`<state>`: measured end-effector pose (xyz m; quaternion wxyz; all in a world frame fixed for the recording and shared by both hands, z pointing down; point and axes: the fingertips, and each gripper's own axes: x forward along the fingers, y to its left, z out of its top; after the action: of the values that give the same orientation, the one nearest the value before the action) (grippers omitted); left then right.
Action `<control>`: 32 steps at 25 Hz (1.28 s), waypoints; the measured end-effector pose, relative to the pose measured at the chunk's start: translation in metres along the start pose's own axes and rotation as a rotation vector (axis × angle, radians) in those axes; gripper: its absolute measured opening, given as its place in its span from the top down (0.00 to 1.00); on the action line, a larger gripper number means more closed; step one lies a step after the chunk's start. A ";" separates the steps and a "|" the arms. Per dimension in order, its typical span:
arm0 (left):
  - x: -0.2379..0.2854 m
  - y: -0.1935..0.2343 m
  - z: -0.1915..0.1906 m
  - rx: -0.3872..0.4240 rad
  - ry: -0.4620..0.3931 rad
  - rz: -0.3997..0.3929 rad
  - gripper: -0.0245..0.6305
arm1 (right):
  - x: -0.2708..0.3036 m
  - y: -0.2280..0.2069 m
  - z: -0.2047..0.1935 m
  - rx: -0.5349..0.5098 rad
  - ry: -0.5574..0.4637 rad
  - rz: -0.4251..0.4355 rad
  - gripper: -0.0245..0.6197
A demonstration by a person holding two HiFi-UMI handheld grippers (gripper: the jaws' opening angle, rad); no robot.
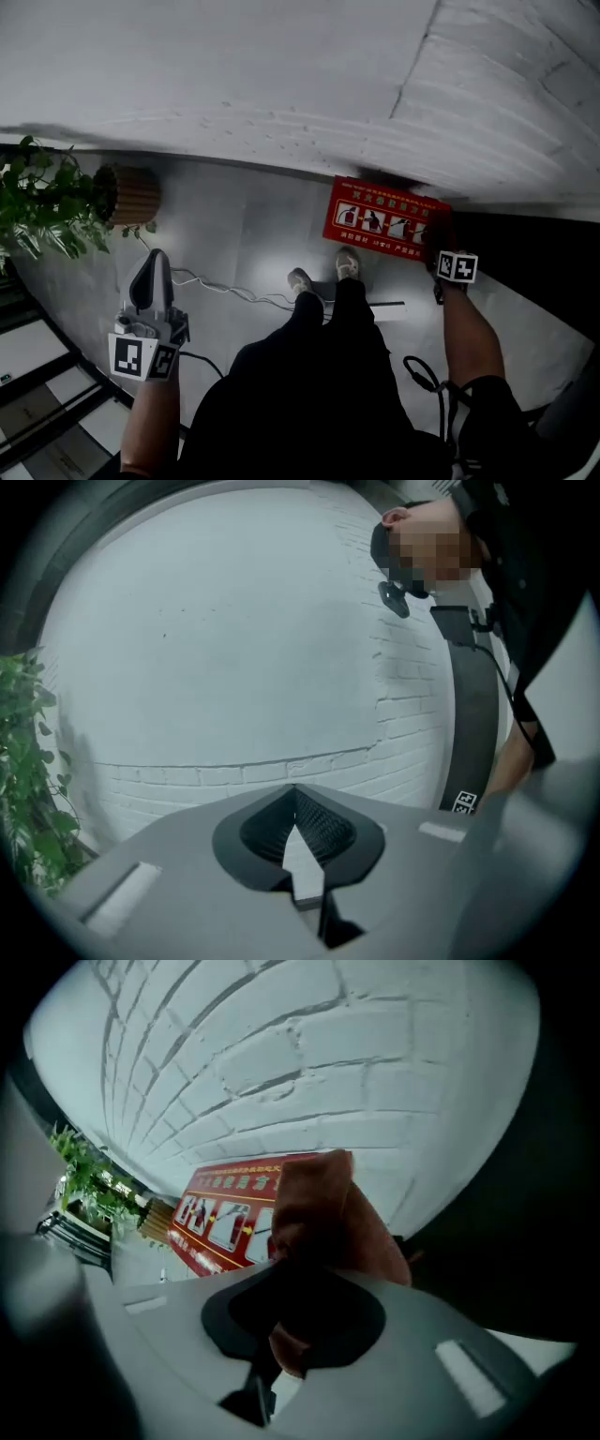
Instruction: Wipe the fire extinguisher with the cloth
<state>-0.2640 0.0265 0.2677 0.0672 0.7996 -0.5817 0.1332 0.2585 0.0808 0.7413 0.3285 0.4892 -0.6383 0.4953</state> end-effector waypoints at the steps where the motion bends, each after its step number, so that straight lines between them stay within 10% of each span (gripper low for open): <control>1: 0.006 -0.002 0.004 -0.013 -0.013 -0.013 0.96 | -0.007 -0.007 -0.003 -0.009 0.001 -0.011 0.89; 5: 0.016 0.000 0.012 -0.022 -0.037 -0.041 0.96 | -0.018 0.023 0.004 -0.092 -0.053 0.064 0.89; 11: -0.002 0.011 -0.015 0.009 0.017 -0.020 0.96 | 0.024 0.185 0.016 -0.383 0.024 0.319 0.89; 18: -0.064 0.052 -0.031 0.039 0.095 0.148 0.96 | 0.102 0.333 0.006 -0.627 0.174 0.469 0.89; 26: -0.099 0.066 -0.043 -0.013 0.132 0.227 0.96 | 0.117 0.302 -0.002 -0.516 0.211 0.368 0.89; 32: -0.041 0.036 -0.024 0.045 0.065 0.067 0.96 | 0.067 0.188 -0.023 -0.227 0.114 0.269 0.89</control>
<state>-0.3130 0.0590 0.2771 0.0637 0.7764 -0.6023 0.1744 0.0584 0.0888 0.7503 0.3480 0.3302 -0.7301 0.4866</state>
